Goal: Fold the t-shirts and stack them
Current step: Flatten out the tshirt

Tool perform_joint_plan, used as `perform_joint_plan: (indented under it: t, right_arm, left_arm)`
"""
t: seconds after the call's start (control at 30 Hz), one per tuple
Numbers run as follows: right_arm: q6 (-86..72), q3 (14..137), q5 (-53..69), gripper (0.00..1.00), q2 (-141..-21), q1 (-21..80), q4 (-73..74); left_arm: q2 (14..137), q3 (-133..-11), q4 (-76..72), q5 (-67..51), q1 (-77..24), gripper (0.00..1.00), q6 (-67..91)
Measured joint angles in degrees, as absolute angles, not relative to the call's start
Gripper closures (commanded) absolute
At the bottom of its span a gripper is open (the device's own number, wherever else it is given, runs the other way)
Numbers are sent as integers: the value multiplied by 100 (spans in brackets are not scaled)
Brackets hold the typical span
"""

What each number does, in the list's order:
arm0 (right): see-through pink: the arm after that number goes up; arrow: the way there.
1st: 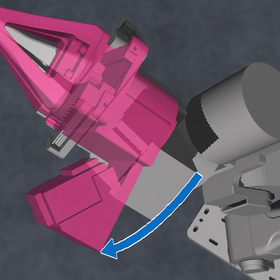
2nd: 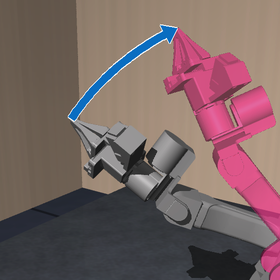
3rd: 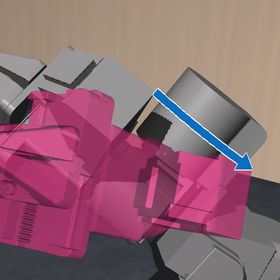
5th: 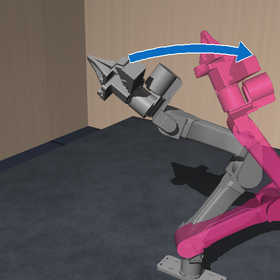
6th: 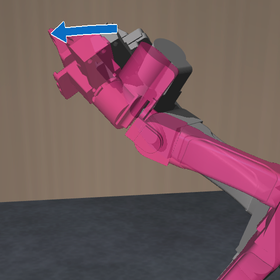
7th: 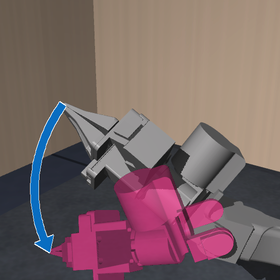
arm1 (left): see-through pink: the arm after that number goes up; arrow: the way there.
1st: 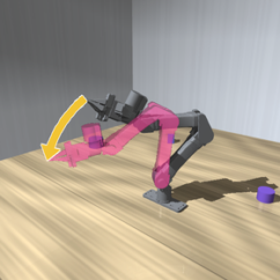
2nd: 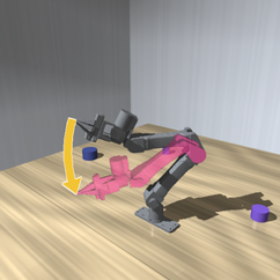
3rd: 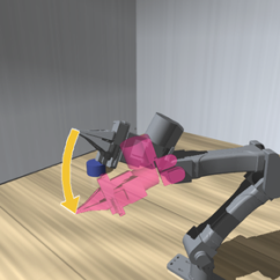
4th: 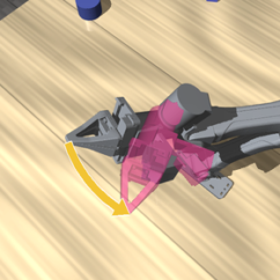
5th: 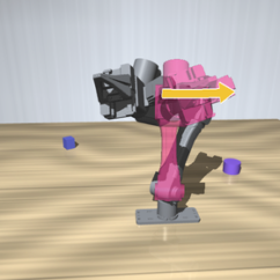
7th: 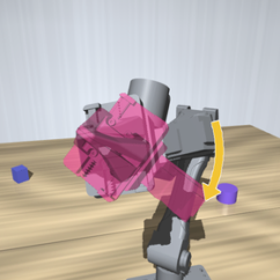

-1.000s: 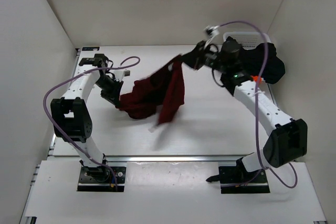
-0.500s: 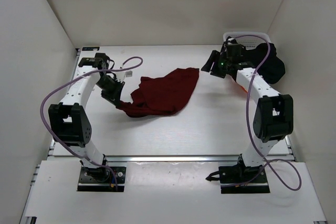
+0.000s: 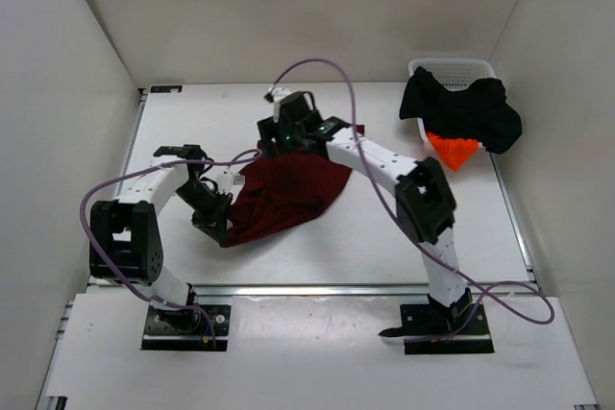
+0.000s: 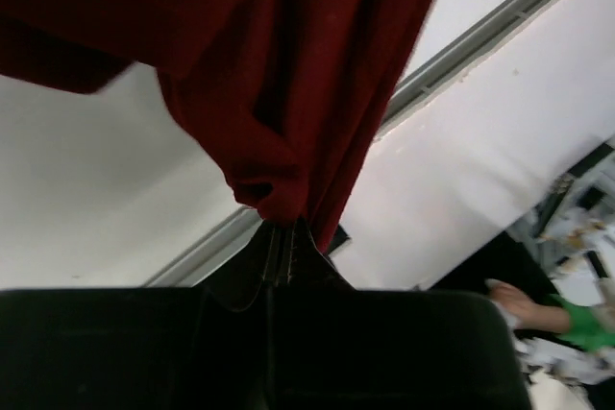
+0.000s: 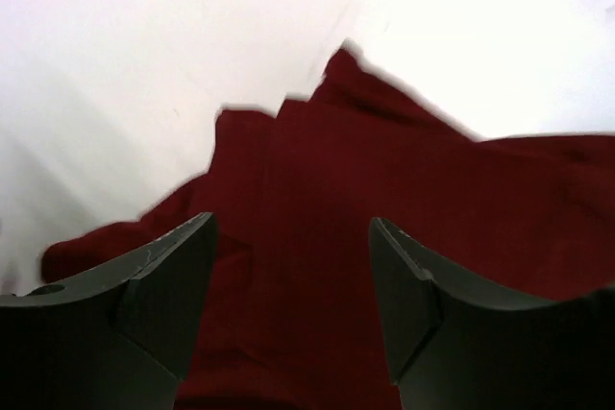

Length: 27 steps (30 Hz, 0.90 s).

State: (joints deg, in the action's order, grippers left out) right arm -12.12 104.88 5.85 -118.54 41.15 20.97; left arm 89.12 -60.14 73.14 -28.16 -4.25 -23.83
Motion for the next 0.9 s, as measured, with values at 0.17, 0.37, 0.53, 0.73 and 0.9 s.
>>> perform_joint_plan:
  t: [0.17,0.37,0.53,0.73,0.9]
  right_arm:
    - [-1194,10468,456,38,-12757,4545,2320]
    - [-1179,10200,213,39,-12860,4687,2563]
    - [-1184,10167,123,55,-12860,4718,2554]
    - [-1197,9968,-110,57,-12855,4718,2502]
    - [-1118,9891,-145,47,-12816,4770,2392]
  left_arm:
    - [8908,-5909,7166,-2989,-266,100,-2237]
    - [8949,-5909,7000,-3186,-246,100,-2163]
    - [9035,-5909,6932,-3240,-231,100,-2134]
    - [9050,-5907,6890,-3253,-178,100,-2121]
    - [9050,-5907,6877,-3267,-121,100,-2102]
